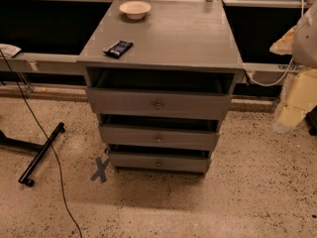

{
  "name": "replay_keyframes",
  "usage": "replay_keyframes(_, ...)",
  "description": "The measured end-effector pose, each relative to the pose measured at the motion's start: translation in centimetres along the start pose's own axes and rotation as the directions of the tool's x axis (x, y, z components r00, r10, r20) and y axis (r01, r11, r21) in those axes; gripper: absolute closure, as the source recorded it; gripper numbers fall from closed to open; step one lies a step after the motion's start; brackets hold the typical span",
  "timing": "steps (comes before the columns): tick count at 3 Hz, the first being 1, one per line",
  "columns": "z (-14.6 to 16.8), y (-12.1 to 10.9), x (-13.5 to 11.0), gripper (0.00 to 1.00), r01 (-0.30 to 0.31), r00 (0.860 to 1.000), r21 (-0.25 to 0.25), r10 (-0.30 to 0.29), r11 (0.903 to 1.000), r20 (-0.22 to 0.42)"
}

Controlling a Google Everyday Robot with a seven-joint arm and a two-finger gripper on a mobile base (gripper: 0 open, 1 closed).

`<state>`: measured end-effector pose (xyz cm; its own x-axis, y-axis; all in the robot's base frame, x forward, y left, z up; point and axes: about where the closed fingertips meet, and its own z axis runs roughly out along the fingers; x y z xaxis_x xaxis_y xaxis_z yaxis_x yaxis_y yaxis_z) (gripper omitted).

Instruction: Open bottom drawer

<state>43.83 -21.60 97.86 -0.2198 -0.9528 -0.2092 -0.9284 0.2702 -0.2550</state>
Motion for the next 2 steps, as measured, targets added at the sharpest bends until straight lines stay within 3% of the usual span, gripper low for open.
replay_keyframes(1, 0.0, 0.0, 0.0, 0.00, 0.000, 1.000, 0.000, 0.000, 1.0000, 0.000)
replay_keyframes(2, 3.6, -0.9, -3.5, 0.00, 0.060, 0.996, 0.001, -0.060, 0.9982, 0.062)
